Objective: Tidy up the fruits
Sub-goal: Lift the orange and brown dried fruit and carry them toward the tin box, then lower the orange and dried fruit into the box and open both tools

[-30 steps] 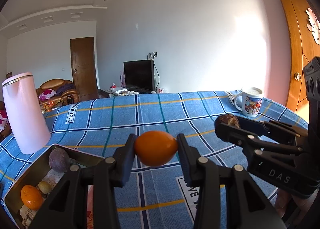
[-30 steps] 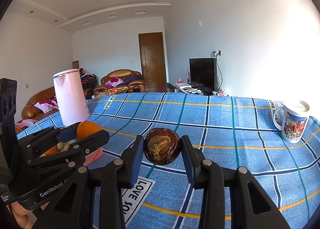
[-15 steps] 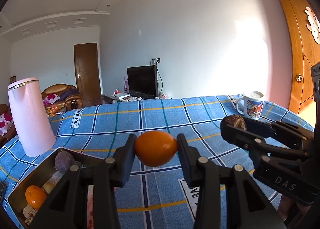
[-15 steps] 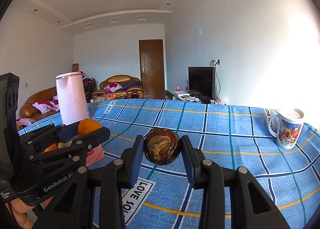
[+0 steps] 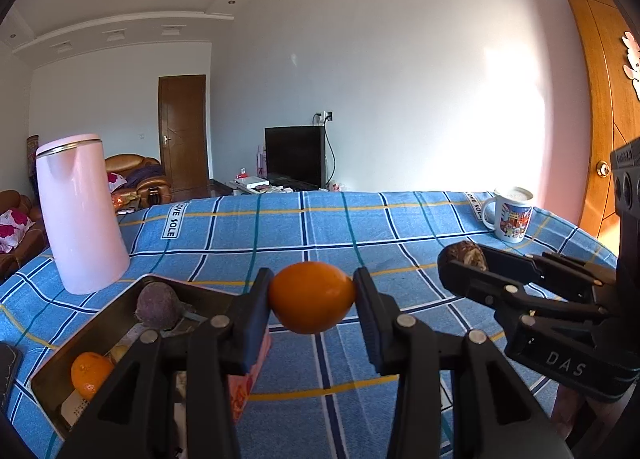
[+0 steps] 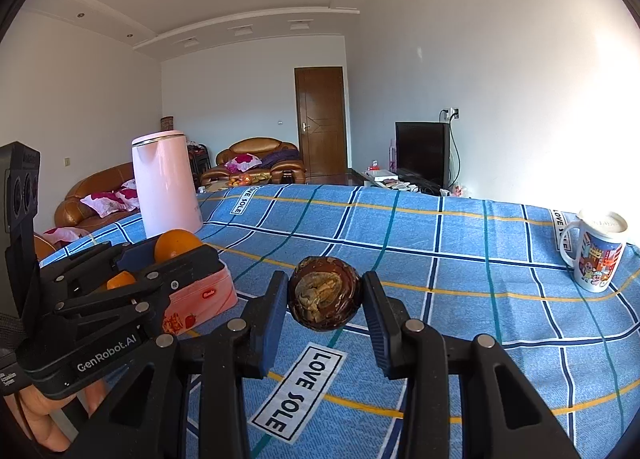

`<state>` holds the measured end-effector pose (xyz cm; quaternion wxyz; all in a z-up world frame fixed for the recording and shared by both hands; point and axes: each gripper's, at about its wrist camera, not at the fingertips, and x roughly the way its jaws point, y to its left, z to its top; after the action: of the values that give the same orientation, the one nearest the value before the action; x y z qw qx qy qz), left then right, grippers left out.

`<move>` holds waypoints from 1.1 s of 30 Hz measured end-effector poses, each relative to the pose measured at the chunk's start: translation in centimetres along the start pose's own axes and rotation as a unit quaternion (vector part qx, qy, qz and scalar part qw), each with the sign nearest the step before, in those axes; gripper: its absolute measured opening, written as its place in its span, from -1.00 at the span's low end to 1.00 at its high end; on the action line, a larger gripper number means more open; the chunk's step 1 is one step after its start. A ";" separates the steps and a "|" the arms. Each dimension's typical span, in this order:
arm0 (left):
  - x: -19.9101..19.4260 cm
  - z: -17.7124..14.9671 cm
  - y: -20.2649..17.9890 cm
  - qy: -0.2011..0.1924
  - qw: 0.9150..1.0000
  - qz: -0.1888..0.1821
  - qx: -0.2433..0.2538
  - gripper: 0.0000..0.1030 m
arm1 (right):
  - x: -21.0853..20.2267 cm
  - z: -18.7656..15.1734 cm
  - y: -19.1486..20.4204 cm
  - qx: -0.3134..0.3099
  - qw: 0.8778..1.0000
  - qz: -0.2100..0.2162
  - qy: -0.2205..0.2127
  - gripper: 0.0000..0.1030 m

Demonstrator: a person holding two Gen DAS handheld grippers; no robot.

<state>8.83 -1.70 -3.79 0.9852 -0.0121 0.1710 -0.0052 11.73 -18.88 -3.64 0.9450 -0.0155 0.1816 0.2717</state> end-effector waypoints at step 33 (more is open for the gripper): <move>-3.8 -0.7 11.9 0.027 0.994 0.082 -0.073 -0.18 | 3.8 3.0 12.1 -0.074 0.991 0.114 0.006 -0.23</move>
<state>5.05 10.20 -3.50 0.9738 -0.0696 0.1978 0.0875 9.43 -6.27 -1.31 0.9029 -0.0656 0.1672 0.3906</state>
